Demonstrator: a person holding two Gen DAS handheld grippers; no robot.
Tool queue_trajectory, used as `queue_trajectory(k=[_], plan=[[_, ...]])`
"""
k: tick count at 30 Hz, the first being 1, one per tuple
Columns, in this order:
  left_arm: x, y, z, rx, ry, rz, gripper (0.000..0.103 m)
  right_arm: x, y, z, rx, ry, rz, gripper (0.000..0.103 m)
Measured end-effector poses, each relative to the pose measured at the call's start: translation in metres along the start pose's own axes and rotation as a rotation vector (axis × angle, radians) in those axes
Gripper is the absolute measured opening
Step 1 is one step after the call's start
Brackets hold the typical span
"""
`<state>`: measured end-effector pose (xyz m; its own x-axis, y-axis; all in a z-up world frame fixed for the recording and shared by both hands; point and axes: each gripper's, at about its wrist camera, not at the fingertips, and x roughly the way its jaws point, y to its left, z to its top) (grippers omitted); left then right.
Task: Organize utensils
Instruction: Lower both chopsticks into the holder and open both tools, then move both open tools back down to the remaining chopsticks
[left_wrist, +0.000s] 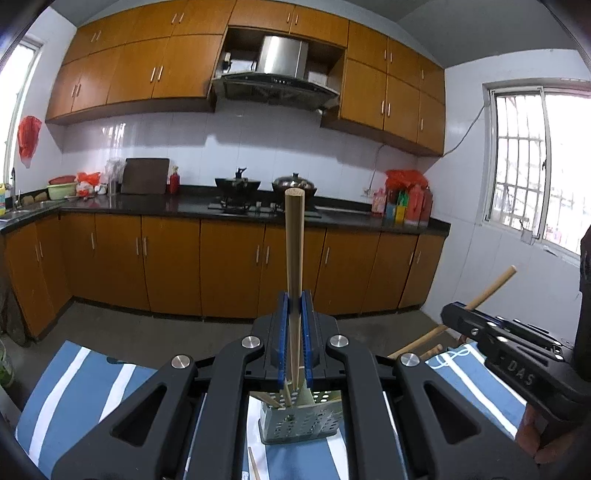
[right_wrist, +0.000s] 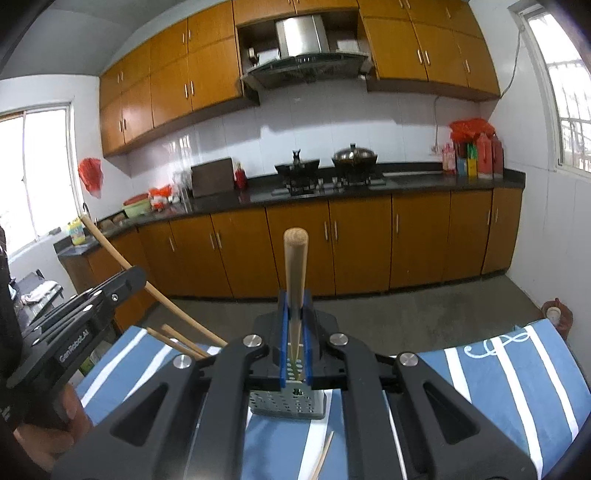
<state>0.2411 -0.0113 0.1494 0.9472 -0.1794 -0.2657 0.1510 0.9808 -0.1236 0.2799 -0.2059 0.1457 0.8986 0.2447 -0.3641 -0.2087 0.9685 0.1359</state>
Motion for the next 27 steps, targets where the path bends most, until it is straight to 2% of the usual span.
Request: queue_trajectory(k=[8, 12, 22, 27], plan=[[0.013, -0.006, -0.009, 0.020, 0.043, -0.002, 0.007, 0.025, 0.007, -0.012, -0.012, 0.052, -0.011, 0.008], [0.012, -0.004, -0.010, 0.012, 0.040, -0.002, 0.008, 0.023, 0.004, -0.014, -0.005, 0.043, -0.007, 0.013], [-0.002, 0.005, -0.003, -0.017, 0.019, 0.000, 0.009, -0.010, -0.008, -0.018, 0.018, -0.014, -0.016, 0.017], [-0.028, 0.017, -0.010, -0.036, 0.006, 0.001, 0.009, -0.041, -0.019, -0.040, 0.015, -0.033, -0.044, 0.021]])
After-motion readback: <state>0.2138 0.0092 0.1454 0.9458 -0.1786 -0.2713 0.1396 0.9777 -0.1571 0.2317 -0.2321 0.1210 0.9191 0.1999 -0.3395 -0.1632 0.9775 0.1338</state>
